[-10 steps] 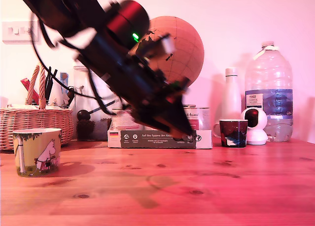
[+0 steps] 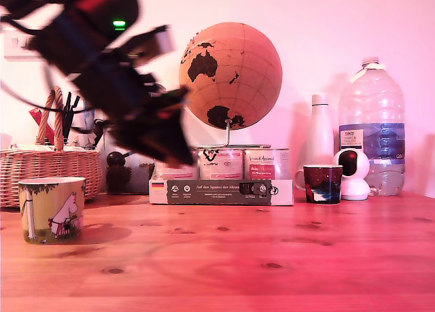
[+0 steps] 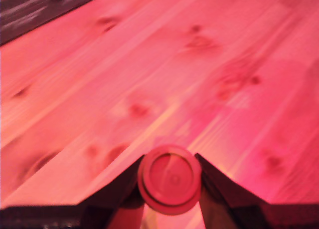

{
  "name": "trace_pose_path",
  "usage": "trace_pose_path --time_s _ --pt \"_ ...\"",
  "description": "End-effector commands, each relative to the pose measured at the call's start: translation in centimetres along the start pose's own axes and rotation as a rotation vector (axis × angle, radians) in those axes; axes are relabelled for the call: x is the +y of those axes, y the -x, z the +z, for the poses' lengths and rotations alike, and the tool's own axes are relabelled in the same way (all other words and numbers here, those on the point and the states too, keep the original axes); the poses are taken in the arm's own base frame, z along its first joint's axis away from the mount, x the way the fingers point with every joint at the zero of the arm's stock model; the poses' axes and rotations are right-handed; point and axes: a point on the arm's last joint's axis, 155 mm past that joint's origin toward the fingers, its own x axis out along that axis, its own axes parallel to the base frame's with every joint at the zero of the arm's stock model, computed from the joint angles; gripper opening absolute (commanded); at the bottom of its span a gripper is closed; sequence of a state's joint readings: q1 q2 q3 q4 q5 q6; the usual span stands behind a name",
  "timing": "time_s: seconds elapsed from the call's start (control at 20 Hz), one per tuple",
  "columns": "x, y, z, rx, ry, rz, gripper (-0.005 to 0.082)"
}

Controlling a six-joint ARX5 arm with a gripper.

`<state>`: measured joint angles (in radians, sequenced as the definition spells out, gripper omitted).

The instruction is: Pick up the coffee capsules on the table and drop them inside the coffee cup

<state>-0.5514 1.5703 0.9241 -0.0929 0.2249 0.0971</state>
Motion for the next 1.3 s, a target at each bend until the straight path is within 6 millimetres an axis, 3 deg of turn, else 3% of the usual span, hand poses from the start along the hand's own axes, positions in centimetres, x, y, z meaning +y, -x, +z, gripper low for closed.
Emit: trace_pose_path --time_s 0.0,0.65,0.9,1.25 --pt "1.4 1.1 -0.1 -0.023 0.014 0.033 0.0213" --pt "13.4 7.0 -4.0 -0.055 0.249 0.284 0.0213" --pt "15.3 7.9 -4.8 -0.053 0.288 0.325 0.0213" --pt "15.9 8.2 -5.4 -0.04 0.305 0.338 0.0213"
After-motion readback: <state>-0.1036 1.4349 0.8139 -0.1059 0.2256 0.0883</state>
